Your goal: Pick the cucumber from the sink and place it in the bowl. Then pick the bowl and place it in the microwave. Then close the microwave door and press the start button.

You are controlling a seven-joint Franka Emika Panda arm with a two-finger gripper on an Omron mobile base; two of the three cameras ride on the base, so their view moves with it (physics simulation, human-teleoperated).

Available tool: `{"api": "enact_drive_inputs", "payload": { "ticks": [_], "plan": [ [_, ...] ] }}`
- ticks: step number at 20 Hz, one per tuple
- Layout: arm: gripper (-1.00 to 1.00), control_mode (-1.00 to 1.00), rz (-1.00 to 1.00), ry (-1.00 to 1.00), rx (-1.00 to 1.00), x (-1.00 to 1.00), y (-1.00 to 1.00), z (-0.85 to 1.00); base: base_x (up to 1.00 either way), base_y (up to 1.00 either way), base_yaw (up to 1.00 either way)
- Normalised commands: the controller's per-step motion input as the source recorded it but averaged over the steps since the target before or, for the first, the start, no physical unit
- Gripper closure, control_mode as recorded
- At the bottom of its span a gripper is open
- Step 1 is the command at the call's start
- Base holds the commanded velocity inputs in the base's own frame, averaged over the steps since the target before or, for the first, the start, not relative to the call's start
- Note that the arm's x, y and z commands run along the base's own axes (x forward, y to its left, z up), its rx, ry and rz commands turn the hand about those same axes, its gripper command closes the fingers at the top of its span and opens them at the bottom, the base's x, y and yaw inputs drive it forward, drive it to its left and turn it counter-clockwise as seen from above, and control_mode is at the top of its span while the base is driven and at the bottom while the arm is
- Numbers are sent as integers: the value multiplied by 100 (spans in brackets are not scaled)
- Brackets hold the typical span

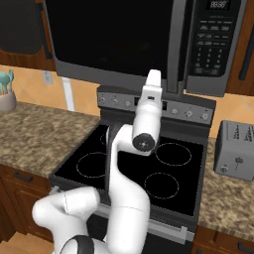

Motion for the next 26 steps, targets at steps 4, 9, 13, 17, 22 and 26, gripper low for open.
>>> {"api": "enact_drive_inputs", "payload": {
  "ticks": [4,9,13,17,22,26],
  "plan": [
    [-100,-100,1,10,1,-1,-13,20,0,0,0],
    [-100,-100,7,30,6,100,0,0,0,0,0],
    [-100,-100,4,15,4,92,0,0,0,0,0],
    [-100,-100,3,3,2,55,1,2,0,0,0],
    [-100,-100,4,8,3,29,0,55,0,0,0],
    [-100,-100,7,0,0,-48,35,76,0,0,0]
  ]
}}
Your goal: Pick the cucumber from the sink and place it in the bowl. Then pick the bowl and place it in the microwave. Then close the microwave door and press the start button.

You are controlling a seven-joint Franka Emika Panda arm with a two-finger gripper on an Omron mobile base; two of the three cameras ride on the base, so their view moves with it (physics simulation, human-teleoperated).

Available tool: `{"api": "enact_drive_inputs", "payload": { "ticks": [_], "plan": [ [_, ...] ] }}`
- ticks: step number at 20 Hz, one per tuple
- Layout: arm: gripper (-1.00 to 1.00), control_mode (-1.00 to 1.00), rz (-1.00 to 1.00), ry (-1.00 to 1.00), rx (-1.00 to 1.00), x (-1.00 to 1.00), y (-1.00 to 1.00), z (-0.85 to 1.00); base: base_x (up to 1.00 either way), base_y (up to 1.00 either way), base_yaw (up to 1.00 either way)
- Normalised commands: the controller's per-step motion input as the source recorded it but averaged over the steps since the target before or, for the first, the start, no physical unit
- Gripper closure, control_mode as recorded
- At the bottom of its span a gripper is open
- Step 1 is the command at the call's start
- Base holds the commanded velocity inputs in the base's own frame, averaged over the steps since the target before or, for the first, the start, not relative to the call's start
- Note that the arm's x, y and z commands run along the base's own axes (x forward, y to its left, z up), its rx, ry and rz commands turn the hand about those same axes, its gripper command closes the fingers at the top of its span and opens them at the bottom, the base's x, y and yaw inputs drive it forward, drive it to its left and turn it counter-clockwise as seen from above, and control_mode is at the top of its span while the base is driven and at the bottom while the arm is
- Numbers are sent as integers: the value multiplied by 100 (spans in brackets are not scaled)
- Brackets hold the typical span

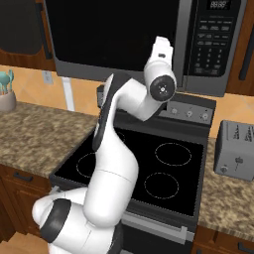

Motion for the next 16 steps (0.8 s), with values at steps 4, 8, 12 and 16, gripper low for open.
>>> {"api": "enact_drive_inputs", "payload": {
  "ticks": [4,8,12,16],
  "plan": [
    [-100,-100,6,0,0,-47,56,92,0,0,0],
    [-100,-100,3,0,0,-86,51,67,0,0,0],
    [-100,-100,0,-3,1,-100,-3,21,0,0,0],
    [-100,-100,0,-4,7,-100,-44,1,0,0,0]
  ]
}}
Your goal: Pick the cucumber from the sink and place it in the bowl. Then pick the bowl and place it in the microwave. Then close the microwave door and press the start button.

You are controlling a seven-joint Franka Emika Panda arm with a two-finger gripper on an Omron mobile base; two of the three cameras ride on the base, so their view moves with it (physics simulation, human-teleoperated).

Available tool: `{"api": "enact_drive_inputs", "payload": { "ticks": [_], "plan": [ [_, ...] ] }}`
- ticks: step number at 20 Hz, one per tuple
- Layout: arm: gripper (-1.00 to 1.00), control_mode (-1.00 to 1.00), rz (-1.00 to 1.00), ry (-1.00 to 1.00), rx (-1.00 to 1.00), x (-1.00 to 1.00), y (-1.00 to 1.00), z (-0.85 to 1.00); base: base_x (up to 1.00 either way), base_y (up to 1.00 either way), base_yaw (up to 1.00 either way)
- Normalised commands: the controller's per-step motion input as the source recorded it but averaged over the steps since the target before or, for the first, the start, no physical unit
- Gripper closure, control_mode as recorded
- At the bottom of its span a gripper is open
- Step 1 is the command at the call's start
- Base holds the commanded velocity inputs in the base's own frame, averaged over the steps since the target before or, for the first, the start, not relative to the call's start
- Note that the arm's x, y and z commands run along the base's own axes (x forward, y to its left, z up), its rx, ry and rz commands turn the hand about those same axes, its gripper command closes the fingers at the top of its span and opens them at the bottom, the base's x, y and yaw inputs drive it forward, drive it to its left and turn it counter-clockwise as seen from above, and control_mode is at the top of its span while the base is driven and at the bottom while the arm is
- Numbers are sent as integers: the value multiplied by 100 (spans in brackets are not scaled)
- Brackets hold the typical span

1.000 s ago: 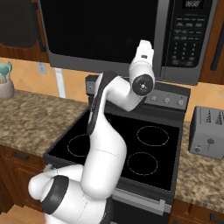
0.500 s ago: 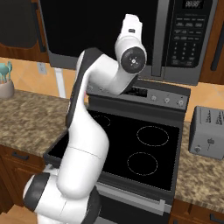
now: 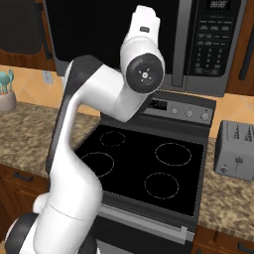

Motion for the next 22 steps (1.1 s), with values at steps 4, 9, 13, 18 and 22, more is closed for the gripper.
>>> {"api": "enact_drive_inputs", "payload": {
  "ticks": [4,9,13,18,22],
  "plan": [
    [-100,-100,0,-3,8,-100,-67,-18,0,0,0],
    [-100,-100,0,1,3,-66,-64,-42,0,0,0],
    [-100,-100,0,4,1,-10,-34,-59,0,0,0],
    [-100,-100,3,3,0,21,-3,-53,0,0,0],
    [-100,-100,8,17,0,77,0,-27,0,0,0]
  ]
}}
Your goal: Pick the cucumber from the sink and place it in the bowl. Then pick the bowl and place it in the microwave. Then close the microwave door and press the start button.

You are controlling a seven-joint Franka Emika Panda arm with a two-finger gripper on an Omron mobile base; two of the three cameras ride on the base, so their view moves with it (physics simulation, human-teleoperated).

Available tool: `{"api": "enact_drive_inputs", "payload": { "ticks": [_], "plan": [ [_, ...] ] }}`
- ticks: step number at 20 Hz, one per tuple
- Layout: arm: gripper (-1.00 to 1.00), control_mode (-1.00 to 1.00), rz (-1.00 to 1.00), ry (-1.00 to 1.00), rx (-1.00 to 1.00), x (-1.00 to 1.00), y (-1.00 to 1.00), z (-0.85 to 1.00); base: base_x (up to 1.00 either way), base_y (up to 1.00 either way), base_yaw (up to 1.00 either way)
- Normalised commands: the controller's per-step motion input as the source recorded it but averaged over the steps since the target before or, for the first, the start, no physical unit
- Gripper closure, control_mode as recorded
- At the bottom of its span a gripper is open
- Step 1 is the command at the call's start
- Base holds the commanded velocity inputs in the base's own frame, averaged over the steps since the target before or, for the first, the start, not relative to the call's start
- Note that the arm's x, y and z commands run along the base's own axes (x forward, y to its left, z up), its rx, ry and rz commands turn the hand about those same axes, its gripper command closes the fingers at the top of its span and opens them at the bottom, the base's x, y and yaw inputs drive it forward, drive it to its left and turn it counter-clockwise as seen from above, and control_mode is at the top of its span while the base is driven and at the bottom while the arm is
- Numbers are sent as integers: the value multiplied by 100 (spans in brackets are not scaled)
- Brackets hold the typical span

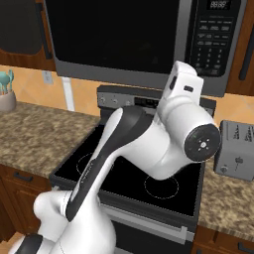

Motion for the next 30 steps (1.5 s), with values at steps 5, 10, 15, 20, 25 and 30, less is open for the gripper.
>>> {"api": "enact_drive_inputs", "payload": {
  "ticks": [5,10,15,20,25,30],
  "plan": [
    [-100,-100,2,8,2,34,-14,-7,0,0,0],
    [-100,-100,-1,1,3,9,-26,0,0,0,0],
    [-100,-100,-1,12,0,52,0,-4,0,0,0],
    [-100,-100,0,7,0,37,-4,-7,0,0,0],
    [-100,-100,-1,0,0,20,-16,-10,0,0,0],
    [-100,-100,-1,0,0,18,-25,-13,0,0,0]
  ]
}}
